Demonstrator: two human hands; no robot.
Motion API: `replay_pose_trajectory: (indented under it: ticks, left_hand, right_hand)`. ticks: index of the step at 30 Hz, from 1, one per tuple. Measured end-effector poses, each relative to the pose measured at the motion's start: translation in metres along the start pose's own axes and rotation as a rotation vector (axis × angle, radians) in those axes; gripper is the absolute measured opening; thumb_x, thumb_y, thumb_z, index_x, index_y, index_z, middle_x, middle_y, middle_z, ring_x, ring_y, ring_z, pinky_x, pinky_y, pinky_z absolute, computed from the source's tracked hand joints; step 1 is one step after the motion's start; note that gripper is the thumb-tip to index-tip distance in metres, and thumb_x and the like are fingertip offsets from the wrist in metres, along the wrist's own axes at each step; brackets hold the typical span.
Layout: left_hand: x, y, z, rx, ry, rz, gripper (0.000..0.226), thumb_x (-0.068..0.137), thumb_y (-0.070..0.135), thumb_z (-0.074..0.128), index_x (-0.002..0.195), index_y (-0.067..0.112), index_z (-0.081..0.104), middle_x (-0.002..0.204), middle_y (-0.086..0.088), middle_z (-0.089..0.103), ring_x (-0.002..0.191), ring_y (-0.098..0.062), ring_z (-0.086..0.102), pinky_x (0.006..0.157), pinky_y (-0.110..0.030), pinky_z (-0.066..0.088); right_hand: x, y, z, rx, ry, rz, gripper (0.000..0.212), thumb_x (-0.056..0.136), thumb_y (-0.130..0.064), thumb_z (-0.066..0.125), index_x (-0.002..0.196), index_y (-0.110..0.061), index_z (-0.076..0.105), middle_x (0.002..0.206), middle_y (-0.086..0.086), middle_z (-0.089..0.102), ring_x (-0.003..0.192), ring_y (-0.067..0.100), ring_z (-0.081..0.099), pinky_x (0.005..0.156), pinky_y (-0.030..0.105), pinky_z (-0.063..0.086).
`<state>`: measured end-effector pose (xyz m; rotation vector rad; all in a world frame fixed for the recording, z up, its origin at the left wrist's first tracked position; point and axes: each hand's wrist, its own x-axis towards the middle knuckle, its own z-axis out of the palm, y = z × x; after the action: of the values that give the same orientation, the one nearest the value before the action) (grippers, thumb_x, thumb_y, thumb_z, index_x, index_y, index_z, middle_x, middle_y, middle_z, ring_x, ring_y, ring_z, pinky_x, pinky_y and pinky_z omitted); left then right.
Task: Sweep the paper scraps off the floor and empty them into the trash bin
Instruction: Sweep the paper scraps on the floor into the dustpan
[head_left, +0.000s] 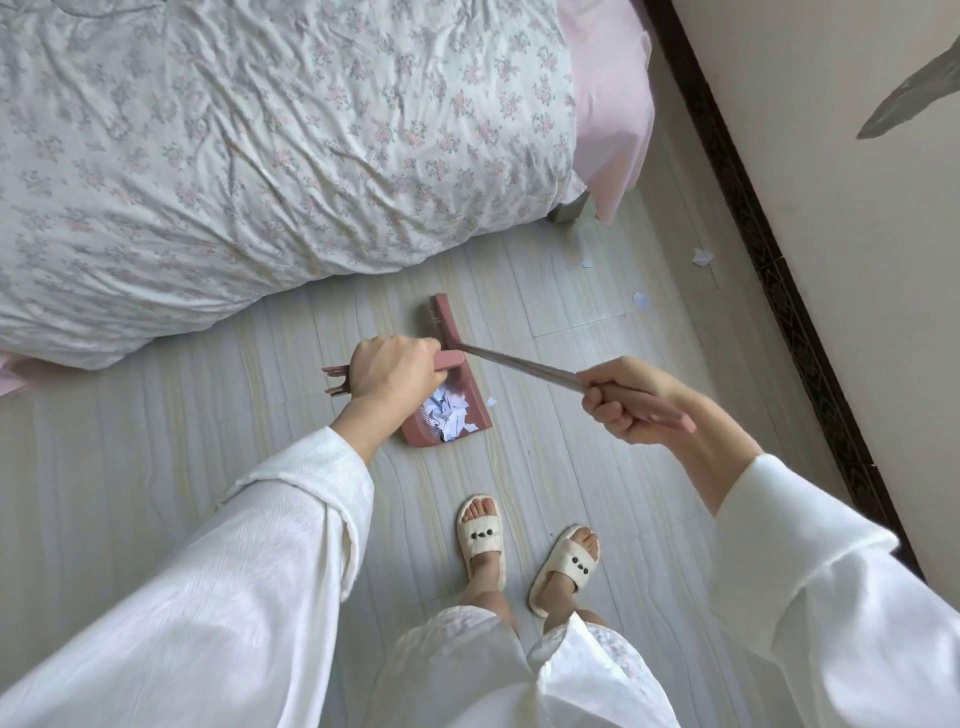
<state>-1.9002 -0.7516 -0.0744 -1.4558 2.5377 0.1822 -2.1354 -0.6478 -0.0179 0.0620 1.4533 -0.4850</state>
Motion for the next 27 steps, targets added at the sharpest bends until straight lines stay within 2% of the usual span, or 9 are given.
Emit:
replay_pose_trajectory:
  ticks: [6,10,14,18,21,27]
  left_hand:
    - [0.003,0.005,0.002,0.008,-0.006,0.011,0.025,0.084,0.047,0.056,0.079,0.023,0.062,0.072,-0.003,0.066,0.071,-0.027,0.059,0.057,-0.027,0.03]
    - [0.0,0.003,0.002,0.021,0.008,0.026,0.028,0.083,0.049,0.058,0.079,0.022,0.063,0.07,-0.003,0.066,0.069,-0.026,0.06,0.057,-0.027,0.029]
    - [-0.004,0.004,0.002,0.02,0.02,0.033,0.028,0.083,0.048,0.058,0.081,0.021,0.064,0.071,-0.004,0.066,0.07,-0.028,0.061,0.056,-0.027,0.03]
    - [-0.008,0.011,0.001,0.01,0.027,0.038,0.025,0.082,0.045,0.058,0.079,0.021,0.064,0.072,-0.006,0.066,0.071,-0.029,0.062,0.056,-0.027,0.029]
    - [-0.013,0.012,0.002,0.021,0.029,0.039,0.024,0.082,0.043,0.059,0.077,0.02,0.063,0.071,-0.006,0.066,0.071,-0.029,0.061,0.056,-0.027,0.028]
    - [-0.02,0.011,0.003,0.044,0.021,0.055,0.027,0.083,0.05,0.056,0.085,0.024,0.066,0.074,-0.004,0.068,0.073,-0.027,0.063,0.057,-0.027,0.03]
  right_hand:
    - [-0.006,0.027,-0.002,-0.251,0.183,-0.104,0.018,0.09,-0.009,0.05,0.073,-0.01,0.045,0.054,0.006,0.052,0.031,0.011,0.043,0.033,0.015,0.035]
    - [0.001,0.049,0.007,-0.256,0.264,-0.114,0.017,0.089,-0.004,0.05,0.073,-0.007,0.047,0.052,0.008,0.05,0.028,0.012,0.042,0.033,0.015,0.034]
    - [0.004,0.059,0.008,-0.07,0.185,-0.027,0.01,0.092,-0.007,0.049,0.083,-0.006,0.05,0.052,0.006,0.05,0.031,0.01,0.043,0.032,0.016,0.034]
    - [-0.006,0.051,-0.019,0.155,-0.001,0.015,0.018,0.096,-0.011,0.04,0.079,-0.013,0.041,0.046,-0.002,0.047,0.027,0.006,0.039,0.026,0.012,0.029]
    - [-0.014,0.05,-0.026,0.064,0.005,0.02,0.015,0.096,-0.012,0.043,0.081,-0.012,0.041,0.048,0.0,0.049,0.028,0.007,0.041,0.026,0.013,0.03]
    - [-0.01,0.06,-0.016,-0.117,0.179,-0.046,0.012,0.092,-0.012,0.051,0.081,-0.008,0.049,0.056,0.006,0.052,0.031,0.01,0.044,0.032,0.015,0.034]
